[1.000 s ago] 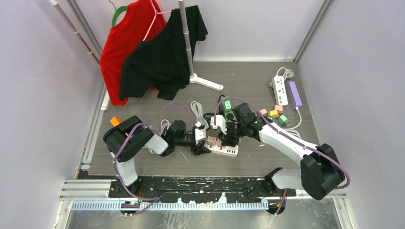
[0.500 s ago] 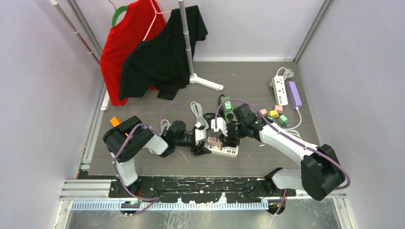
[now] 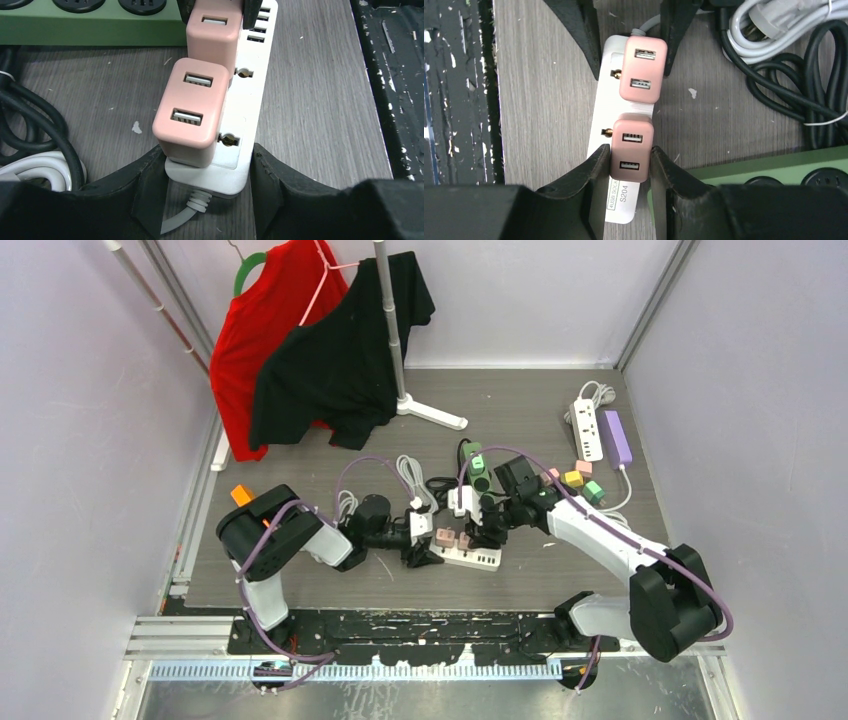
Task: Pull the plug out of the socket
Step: Remove the plug from the socket.
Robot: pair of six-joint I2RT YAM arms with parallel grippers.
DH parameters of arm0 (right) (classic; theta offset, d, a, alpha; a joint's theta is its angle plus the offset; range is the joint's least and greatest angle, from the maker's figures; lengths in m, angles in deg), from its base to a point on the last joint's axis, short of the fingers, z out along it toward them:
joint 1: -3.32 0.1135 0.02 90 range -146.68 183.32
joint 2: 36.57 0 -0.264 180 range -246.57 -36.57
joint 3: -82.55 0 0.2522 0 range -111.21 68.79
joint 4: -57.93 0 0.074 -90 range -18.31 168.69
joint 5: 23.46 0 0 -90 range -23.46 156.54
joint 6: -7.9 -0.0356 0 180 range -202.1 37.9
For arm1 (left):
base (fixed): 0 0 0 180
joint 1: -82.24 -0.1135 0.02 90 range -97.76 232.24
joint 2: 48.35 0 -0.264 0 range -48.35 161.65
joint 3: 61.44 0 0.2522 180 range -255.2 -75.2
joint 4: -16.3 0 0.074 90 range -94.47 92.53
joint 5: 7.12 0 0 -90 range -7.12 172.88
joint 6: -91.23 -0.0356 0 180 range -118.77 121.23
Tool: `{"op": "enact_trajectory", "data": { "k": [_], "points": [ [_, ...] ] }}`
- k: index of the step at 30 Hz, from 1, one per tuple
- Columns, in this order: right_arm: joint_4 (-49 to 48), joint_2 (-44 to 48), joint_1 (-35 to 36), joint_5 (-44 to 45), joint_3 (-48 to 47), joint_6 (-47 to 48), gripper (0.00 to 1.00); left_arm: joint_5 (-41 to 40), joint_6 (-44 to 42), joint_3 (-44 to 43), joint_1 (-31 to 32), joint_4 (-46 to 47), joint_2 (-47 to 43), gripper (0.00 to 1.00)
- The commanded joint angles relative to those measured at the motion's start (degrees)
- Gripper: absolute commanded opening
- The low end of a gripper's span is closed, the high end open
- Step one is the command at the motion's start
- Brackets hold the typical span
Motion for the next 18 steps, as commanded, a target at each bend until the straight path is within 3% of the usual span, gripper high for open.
{"op": "enact_trajectory", "data": {
  "k": [1,8,15,18],
  "points": [
    [5.9,0.3,2.5,-6.1,-0.3,5.7,0.01,-0.3,0.0,0.8,-0.4,-0.3,-0.9,0.02],
    [-4.2,-1.1,2.3,0.0,-1.5,-7.7,0.01,-0.8,0.0,1.0,-0.4,-0.6,-1.3,0.02],
    [4.2,1.3,-2.0,0.6,-1.7,2.5,0.01,-1.2,-0.3,1.1,-0.3,-0.7,-1.3,0.01],
    [9.6,0.7,-1.9,-3.1,-2.2,8.4,0.01,-1.4,-0.5,1.0,-0.3,-1.0,-1.5,0.01]
  ]
}}
